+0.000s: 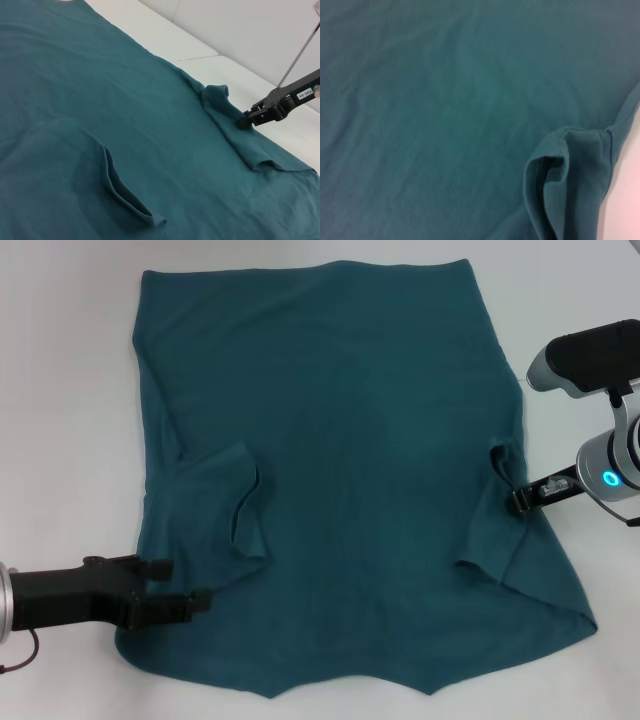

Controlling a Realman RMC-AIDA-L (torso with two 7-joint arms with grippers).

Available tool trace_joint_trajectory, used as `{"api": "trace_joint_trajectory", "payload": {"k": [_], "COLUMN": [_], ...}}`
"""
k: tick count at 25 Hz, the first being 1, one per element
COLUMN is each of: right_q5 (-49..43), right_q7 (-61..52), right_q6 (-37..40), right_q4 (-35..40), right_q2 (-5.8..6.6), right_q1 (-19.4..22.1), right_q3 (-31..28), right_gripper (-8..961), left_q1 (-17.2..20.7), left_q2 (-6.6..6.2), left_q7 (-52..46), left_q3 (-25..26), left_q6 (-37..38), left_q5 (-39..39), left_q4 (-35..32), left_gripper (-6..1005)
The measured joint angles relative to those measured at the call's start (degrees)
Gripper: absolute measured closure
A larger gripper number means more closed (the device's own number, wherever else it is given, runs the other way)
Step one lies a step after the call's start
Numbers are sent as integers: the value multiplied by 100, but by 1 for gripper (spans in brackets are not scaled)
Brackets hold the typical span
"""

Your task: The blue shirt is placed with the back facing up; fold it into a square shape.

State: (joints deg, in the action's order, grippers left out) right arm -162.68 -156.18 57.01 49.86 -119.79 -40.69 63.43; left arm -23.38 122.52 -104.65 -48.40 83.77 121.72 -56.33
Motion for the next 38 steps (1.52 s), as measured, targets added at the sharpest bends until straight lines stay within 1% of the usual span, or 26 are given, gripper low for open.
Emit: {"api": "trace_joint_trajectory", "payload": {"k": [7,13,19,22,30,37,38], "right_q5": [150,301,698,825,976,1324,1331], "right_q7": [123,148,246,289,292,299,299], "right_q6": [-131,-179,-209,-275,-556,-985,-1050], "right_q4": [-24,-25,-14,-2,-165,-587,-651], "right_q2": [5,18,24,22,-2,17,15], "right_q1": [38,65,31,-73,-302,-467,-490], "right_q3": [-28,-75,-101,-109,-95,-95,-93], "right_gripper": [736,932,945,951,918,890,836], "left_q1": [0,0,-4,-6,35,62,64], "left_q2": [0,-9,-2,0,1,1,1], "left_q7": [-7,-10,16,21,22,30,31], "left_q3": [3,24,24,14,24,10,6], "left_q6": [-8,-8,-17,-18,23,35,35], "left_q5": [0,0,0,0,0,1,0], "left_q4": [-6,-6,-2,-1,-1,-1,-1], "left_gripper": [172,172,171,171,172,171,171]}}
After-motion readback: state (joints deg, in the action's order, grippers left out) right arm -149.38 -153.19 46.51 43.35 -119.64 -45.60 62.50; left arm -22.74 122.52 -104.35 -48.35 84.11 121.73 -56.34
